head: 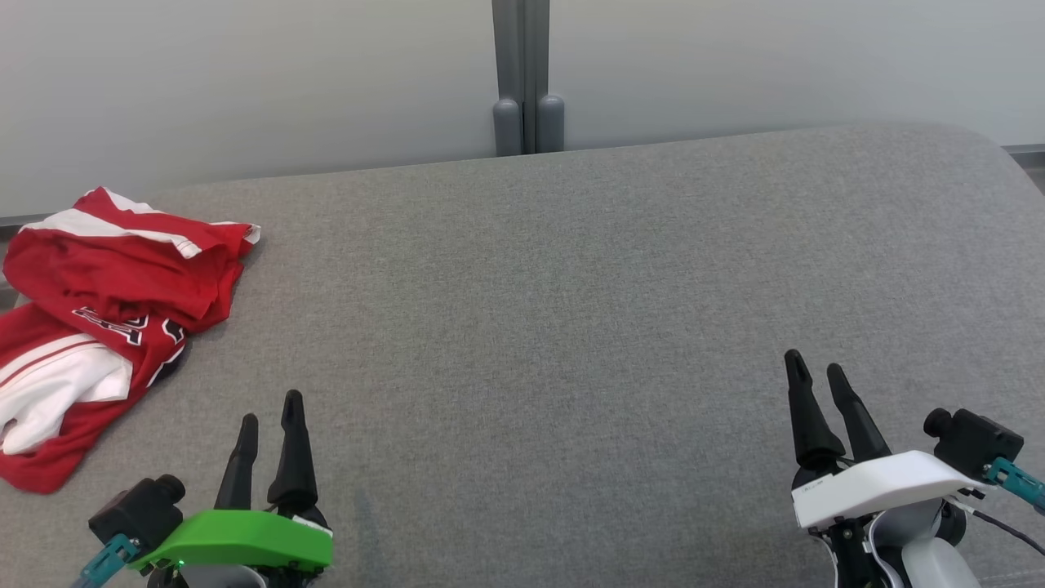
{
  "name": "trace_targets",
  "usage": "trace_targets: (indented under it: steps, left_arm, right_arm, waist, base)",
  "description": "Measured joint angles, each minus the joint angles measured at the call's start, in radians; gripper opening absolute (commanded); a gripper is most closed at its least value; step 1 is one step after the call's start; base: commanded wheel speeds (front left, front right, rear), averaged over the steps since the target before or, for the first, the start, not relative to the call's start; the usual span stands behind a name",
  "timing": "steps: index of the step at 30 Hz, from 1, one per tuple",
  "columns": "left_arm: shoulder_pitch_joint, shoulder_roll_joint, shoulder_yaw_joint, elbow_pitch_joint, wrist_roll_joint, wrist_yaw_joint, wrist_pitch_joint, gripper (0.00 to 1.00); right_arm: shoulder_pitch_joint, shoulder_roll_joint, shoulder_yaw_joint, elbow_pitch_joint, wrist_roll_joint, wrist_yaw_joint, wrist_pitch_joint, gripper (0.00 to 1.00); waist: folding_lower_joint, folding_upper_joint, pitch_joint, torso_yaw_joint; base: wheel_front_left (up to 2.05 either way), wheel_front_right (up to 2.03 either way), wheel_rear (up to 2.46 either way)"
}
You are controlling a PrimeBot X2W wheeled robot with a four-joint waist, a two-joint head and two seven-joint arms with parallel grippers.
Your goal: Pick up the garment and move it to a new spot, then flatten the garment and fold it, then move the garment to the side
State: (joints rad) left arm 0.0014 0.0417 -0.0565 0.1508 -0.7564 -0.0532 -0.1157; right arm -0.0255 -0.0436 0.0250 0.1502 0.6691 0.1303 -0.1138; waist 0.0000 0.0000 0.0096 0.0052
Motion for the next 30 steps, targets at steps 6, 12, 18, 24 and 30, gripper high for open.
trace_targets:
  steps: [6, 12, 18, 24, 30]
  left_arm:
    - [0.006, 0.000, -0.003, 0.004, 0.081, 0.001, -0.018, 1.00]
    - [0.011, 0.001, -0.010, 0.010, 0.152, 0.002, -0.031, 1.00]
    - [0.017, 0.001, -0.014, 0.015, 0.215, 0.007, -0.047, 1.00]
    - [0.027, 0.001, -0.016, 0.022, 0.268, 0.009, -0.062, 1.00]
    - [0.030, 0.002, -0.016, 0.028, 0.322, 0.013, -0.074, 1.00]
  right_arm:
    - [0.001, 0.000, 0.012, 0.000, -0.074, 0.000, -0.018, 1.00]
    - [0.001, -0.001, 0.018, 0.001, -0.144, 0.000, -0.031, 1.00]
    - [0.002, -0.001, 0.025, 0.003, -0.215, 0.000, -0.047, 1.00]
    - [0.005, -0.002, 0.034, 0.003, -0.280, 0.000, -0.063, 1.00]
    - [0.006, -0.002, 0.042, 0.003, -0.338, 0.000, -0.076, 1.00]
  waist:
    - [0.0000, 0.0000, 0.000, 0.000]
    - [0.0000, 0.0000, 0.001, 0.000]
    - [0.0000, 0.0000, 0.002, 0.001]
    - [0.0000, 0.0000, 0.002, 0.001]
    - [0.0000, 0.0000, 0.003, 0.000]
  base:
    - [0.00, 0.00, 0.00]
    - [0.00, 0.00, 0.00]
    - [0.00, 0.00, 0.00]
    - [0.00, 0.00, 0.00]
    - [0.00, 0.00, 0.00]
